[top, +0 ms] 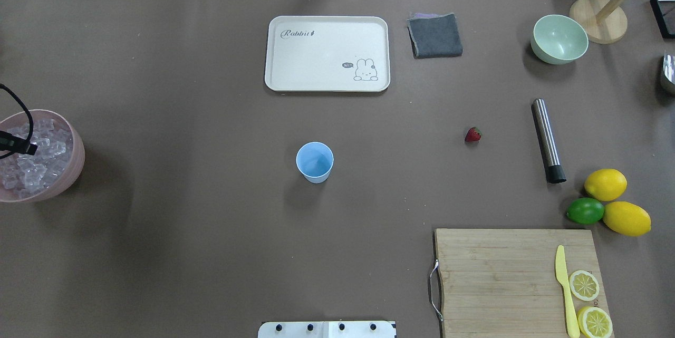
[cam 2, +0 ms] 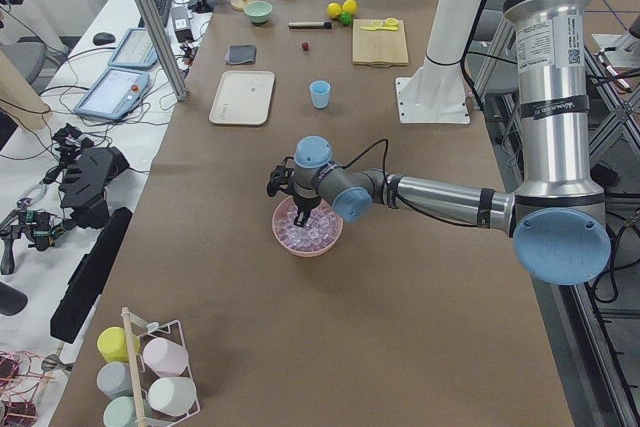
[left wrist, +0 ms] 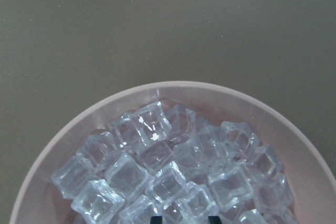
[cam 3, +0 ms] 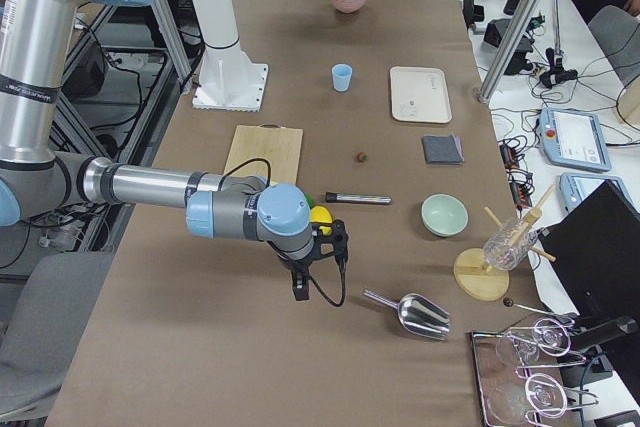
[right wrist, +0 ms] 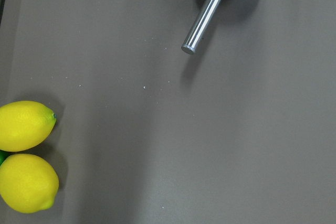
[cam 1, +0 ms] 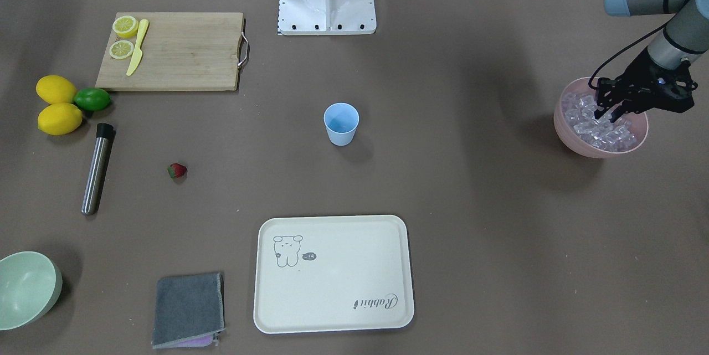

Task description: Mash ice and strawberries in cup

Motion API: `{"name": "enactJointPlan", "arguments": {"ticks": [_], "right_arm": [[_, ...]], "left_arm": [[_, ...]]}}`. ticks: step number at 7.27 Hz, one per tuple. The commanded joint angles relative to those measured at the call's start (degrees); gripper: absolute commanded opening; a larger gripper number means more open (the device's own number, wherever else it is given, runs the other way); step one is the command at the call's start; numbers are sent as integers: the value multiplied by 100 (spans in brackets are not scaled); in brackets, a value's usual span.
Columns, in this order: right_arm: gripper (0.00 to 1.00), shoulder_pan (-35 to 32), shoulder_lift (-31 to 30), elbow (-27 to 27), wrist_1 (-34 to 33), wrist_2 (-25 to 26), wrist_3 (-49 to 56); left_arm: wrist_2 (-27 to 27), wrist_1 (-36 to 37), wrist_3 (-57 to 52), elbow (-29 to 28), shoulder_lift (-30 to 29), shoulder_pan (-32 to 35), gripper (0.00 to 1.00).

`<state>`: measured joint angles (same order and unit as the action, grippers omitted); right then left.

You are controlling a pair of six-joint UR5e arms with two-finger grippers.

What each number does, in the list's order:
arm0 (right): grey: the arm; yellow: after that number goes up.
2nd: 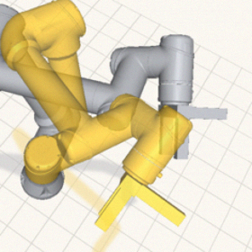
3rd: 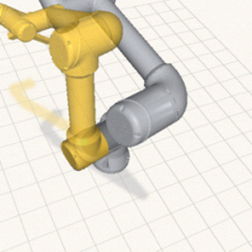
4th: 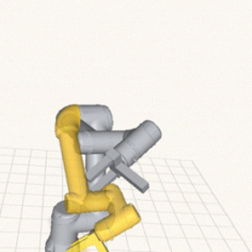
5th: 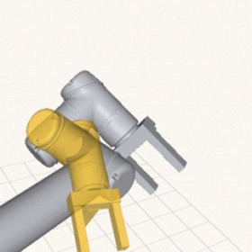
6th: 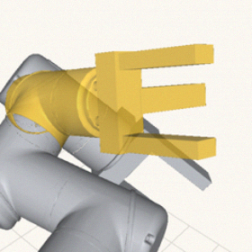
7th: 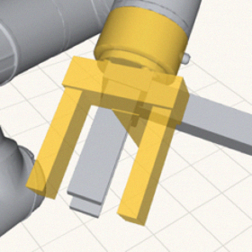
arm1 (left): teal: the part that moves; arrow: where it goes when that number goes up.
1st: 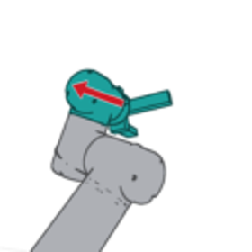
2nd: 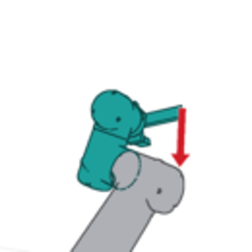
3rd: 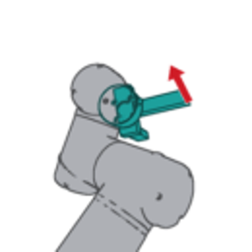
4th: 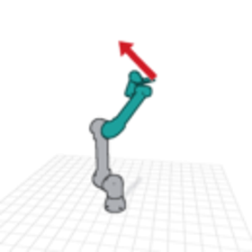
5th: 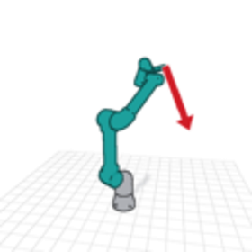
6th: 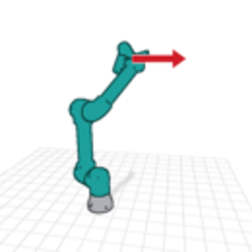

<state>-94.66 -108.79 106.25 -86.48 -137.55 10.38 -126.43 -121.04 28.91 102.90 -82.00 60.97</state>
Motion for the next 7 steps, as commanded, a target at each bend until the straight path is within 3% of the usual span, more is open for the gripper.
{"name": "enactJointPlan", "arguments": {"ticks": [1, 2, 5, 7], "right_arm": [[100, 0, 6, 18, 0, 8, -1], [100, 0, 24, 18, 8, 17, -1], [100, 0, 42, 10, 8, 8, -10], [100, 0, 42, 9, 17, 8, -10]], "left_arm": [[-355, 866, -228, 613, -139, 344, 0], [-348, 1498, 24, 861, -698, 345, 0], [-286, 1767, 2349, 872, -2184, -601, 0], [465, 2946, 3432, 828, -3622, -1574, 0]]}}
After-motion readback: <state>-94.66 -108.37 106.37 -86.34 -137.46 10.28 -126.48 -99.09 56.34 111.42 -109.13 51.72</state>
